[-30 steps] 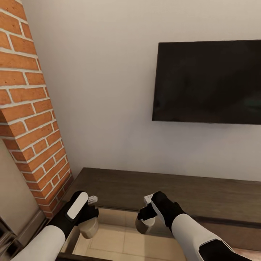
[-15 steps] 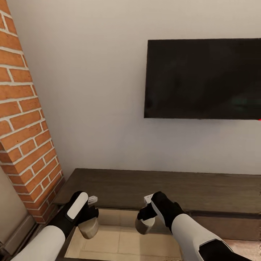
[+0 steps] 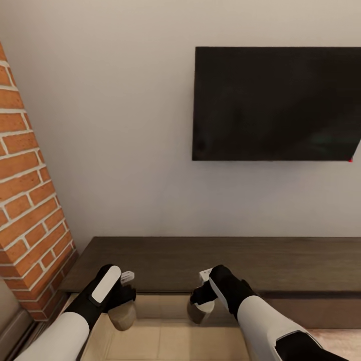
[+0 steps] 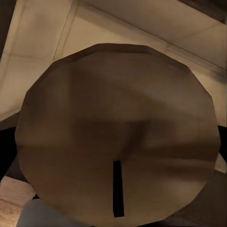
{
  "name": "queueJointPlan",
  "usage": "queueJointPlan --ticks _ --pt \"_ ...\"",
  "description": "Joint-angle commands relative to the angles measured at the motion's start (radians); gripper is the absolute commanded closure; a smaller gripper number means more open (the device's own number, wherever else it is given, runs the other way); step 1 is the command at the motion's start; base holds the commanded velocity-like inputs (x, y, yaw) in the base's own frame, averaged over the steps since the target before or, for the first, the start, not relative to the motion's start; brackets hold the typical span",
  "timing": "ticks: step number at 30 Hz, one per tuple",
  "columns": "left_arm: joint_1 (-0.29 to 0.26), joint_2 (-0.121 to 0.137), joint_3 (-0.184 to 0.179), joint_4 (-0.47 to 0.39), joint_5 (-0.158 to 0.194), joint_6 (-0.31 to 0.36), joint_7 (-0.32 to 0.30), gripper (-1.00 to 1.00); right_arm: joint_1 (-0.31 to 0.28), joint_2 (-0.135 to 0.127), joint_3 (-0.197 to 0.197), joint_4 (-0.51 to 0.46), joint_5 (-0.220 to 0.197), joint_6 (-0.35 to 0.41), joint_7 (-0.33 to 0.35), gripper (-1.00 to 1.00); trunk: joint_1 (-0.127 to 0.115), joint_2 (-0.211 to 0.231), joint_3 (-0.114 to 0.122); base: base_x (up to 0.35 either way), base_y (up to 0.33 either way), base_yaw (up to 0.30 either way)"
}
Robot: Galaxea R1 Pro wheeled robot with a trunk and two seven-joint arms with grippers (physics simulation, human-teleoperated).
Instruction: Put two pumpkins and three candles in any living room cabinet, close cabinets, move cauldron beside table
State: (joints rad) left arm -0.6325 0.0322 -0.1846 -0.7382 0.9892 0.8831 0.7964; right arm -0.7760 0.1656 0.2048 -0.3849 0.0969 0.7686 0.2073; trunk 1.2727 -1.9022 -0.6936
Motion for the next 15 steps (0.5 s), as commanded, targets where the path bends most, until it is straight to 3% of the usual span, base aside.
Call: queueJointPlan --ticks 1,5,15 --pt "0.0 0.0 0.0 0.0 -0.001 0.0 0.0 1.0 0.0 0.0 -0.001 0.0 -0.005 0.0 -0.002 1.0 0.004 -0.007 -0.003 0.304 0.075 -0.001" --pt "0.0 -0.001 -0.001 -0.001 -0.001 0.001 0.0 1.0 0.0 0.0 -0.001 0.0 -0.005 0.0 -0.002 1.0 0.019 -0.035 -0.016 0.242 0.058 0.0" --pt "0.0 -0.001 -0.001 -0.001 -0.001 0.001 0.0 1.0 0.0 0.0 -0.001 0.0 -0.005 0.0 -0.002 1.0 0.058 -0.105 -0.047 0.02 0.004 0.0"
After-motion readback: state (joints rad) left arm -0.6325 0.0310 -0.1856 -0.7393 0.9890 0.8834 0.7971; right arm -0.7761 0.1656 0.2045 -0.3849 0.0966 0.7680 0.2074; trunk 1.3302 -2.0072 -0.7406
